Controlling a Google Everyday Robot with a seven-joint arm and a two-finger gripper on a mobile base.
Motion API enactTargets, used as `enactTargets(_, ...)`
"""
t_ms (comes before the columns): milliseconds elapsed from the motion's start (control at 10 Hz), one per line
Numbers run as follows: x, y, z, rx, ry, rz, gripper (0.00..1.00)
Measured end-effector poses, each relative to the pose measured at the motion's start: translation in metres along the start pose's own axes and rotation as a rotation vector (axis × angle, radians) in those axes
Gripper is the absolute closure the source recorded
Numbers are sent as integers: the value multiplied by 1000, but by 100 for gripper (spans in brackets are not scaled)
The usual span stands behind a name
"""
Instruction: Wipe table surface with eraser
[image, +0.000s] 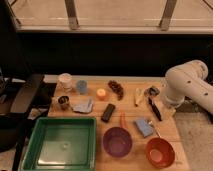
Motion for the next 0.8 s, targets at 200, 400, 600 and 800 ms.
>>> enactTargets(200,0,0,0,0,0,0,35)
enactTargets(400,0,-2,-1,9,-4,-20,35)
enactTargets(600,-13,-10,-8,39,-42,-176,35)
enactTargets(800,-43,-15,-16,89,-56,-406,35)
